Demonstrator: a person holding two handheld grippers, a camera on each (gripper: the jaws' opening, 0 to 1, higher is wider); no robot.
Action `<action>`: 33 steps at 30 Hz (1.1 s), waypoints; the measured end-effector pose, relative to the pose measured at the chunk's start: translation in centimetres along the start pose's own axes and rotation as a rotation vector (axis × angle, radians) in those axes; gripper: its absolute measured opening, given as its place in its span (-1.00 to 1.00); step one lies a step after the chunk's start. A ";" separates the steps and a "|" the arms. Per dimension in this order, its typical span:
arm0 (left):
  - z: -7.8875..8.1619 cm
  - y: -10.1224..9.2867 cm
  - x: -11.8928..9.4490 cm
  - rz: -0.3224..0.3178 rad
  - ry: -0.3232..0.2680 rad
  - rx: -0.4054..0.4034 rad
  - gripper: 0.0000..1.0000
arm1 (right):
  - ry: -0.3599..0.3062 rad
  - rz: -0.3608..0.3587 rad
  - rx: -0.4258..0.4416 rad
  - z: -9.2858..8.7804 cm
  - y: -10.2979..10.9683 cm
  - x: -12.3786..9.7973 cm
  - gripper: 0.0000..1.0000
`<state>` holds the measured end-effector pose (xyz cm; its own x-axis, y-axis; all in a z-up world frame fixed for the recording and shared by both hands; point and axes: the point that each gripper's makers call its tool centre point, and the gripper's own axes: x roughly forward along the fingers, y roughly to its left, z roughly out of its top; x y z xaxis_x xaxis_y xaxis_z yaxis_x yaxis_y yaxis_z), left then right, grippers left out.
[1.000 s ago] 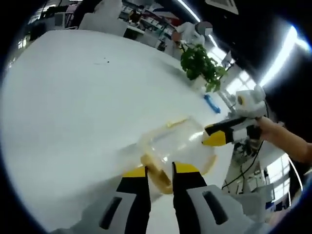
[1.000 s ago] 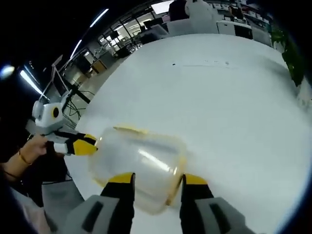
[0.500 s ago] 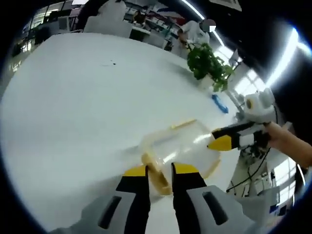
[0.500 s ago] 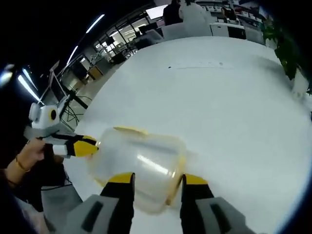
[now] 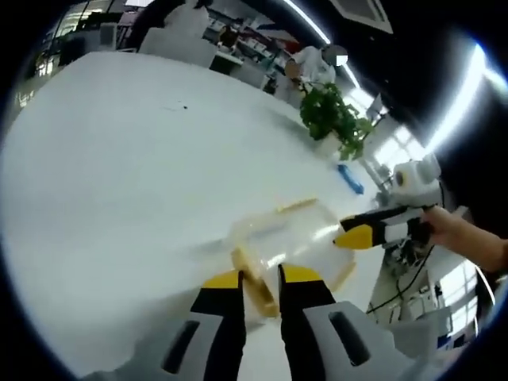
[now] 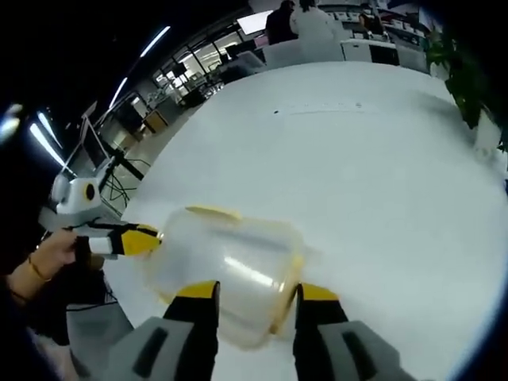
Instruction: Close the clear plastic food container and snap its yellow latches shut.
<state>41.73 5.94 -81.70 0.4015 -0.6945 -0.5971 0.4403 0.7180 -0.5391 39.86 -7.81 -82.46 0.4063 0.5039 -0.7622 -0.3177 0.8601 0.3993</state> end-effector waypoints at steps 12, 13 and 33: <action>1.0 2.4 -2.4 0.142 0.071 0.288 -0.71 | -0.001 0.038 -0.033 -0.1 3.1 1.5 -0.28; 1.0 2.5 -2.4 0.137 0.076 0.319 -0.70 | 0.002 0.041 -0.029 0.0 3.1 1.5 -0.28; 3.1 -1.0 -1.9 0.081 0.053 0.497 -0.39 | -0.048 0.096 -0.273 4.4 5.2 -0.3 -0.21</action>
<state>43.07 6.39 -78.19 0.4145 -0.6248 -0.6617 0.7439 0.6515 -0.1491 41.88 -3.18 -77.88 0.4013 0.5904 -0.7002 -0.5724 0.7585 0.3115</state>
